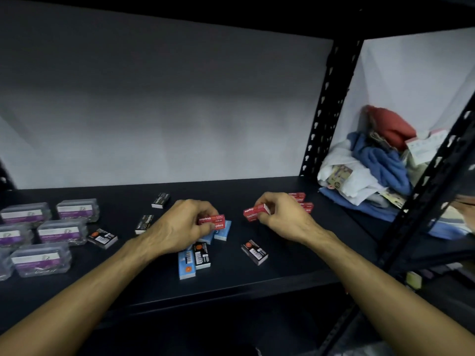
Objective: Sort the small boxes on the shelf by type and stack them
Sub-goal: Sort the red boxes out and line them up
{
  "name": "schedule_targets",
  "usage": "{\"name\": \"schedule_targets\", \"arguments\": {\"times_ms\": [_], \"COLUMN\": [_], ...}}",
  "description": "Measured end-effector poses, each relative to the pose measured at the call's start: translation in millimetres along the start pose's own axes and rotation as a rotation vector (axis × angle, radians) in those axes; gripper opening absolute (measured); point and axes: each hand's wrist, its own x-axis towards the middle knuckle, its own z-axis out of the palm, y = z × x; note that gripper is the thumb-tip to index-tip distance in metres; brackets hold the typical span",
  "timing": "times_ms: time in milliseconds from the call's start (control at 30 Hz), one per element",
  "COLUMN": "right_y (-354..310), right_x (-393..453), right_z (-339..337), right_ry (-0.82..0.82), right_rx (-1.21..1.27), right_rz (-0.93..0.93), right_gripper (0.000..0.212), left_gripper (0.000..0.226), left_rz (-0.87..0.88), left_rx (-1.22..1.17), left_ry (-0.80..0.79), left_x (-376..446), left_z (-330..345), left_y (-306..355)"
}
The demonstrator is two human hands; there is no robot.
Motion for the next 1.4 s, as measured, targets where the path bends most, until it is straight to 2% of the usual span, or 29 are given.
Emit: {"name": "schedule_targets", "arguments": {"times_ms": [133,267,333,433,633,867,1100,1267,1400], "right_y": [25,44,51,58,69,82,91,95,102], "right_x": [-12,-19,-19,-18,-25,-28,-19,-14,-10], "right_z": [-25,-39,-39,-34,-28,-32,-48,-47,-45], "right_ry": [0.021,-0.031,-0.066,-0.074,-0.054,0.048,0.016,-0.052,-0.049], "right_rx": [-0.097,-0.218,-0.238,-0.200,-0.076,-0.004,-0.271,-0.422,-0.446], "right_rz": [0.051,0.111,0.137,0.146,0.172,0.202,0.150,0.134,0.111], "right_gripper": [0.008,0.005,0.011,0.017,0.007,0.005,0.005,0.029,0.032], "left_gripper": [0.014,0.014,0.016,0.020,0.018,0.019,0.018,0.020,0.019], "left_rz": [0.048,0.073,0.077,0.061,0.030,0.030,0.049,0.047,0.043], "left_rx": [-0.043,-0.081,-0.090,-0.077,-0.040,-0.014,-0.023,-0.041,-0.064], "left_ry": [-0.017,-0.037,-0.050,-0.072,-0.122,-0.143,-0.145,-0.116,-0.105], "left_x": [28,53,64,75,86,88,92,95,98], "left_z": [16,34,43,58,80,88,93,100,106], "left_y": [29,54,64,73,69,66,70,76,77]}}
